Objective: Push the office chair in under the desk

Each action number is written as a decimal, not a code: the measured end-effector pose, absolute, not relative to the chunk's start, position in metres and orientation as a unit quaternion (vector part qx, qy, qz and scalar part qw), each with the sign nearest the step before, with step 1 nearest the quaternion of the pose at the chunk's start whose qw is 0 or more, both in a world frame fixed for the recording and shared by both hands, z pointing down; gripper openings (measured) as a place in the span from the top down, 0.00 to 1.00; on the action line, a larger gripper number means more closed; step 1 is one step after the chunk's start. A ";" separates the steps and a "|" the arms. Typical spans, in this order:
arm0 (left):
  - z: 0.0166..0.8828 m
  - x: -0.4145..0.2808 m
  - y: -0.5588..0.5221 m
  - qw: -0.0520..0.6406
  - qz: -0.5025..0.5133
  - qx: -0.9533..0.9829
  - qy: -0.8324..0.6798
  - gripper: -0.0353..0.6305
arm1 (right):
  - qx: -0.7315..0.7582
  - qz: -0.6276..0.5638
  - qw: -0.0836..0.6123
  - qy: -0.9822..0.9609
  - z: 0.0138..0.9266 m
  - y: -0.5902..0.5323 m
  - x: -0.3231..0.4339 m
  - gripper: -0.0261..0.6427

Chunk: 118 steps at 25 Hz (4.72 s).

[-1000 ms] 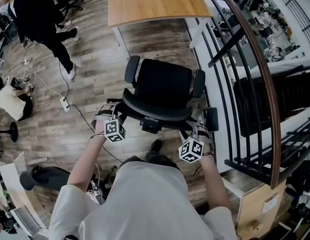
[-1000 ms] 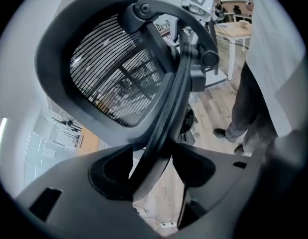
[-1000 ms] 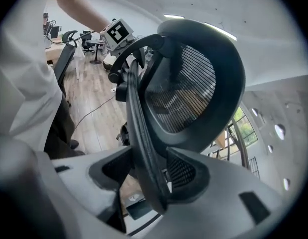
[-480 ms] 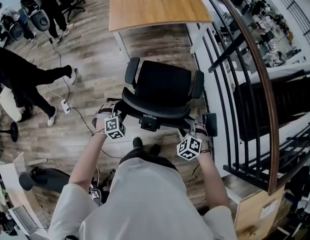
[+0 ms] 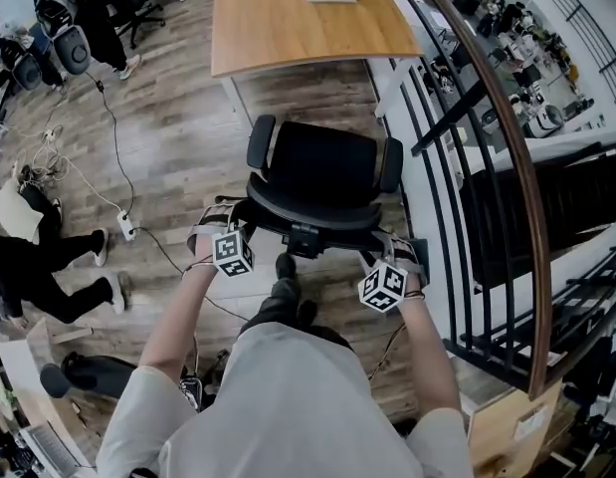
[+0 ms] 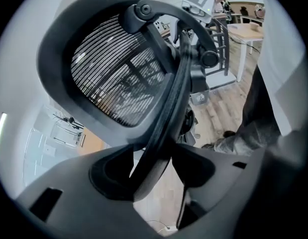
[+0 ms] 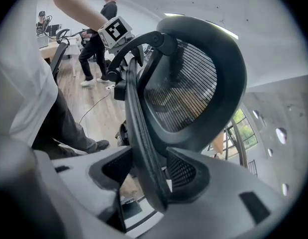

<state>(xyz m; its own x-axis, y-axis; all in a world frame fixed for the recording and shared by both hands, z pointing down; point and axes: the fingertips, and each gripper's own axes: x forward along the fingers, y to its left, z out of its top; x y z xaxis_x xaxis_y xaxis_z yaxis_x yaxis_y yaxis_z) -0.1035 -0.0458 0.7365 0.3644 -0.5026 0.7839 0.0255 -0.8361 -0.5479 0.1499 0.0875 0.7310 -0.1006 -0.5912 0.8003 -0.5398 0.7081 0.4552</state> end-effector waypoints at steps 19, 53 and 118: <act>0.728 -0.070 -0.171 0.260 -0.542 -0.792 0.108 0.63 | 0.377 -0.004 0.556 -0.741 0.721 -0.038 0.182 0.64; 0.715 -0.010 -0.358 0.218 -0.541 -0.796 0.159 0.64 | 0.342 -0.043 0.576 -0.741 0.711 -0.282 0.263 0.63; 0.717 0.038 -0.577 0.185 -0.547 -0.783 0.230 0.64 | 0.300 -0.112 0.613 -0.722 0.717 -0.559 0.326 0.63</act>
<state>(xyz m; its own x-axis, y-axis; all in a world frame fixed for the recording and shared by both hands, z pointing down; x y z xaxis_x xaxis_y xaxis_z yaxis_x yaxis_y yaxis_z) 0.0379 -0.5770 0.7170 0.2959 -0.5626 0.7719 -0.1581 -0.8258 -0.5413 0.3258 -0.5594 0.7167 -0.0681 -0.5710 0.8181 -0.2964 0.7946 0.5299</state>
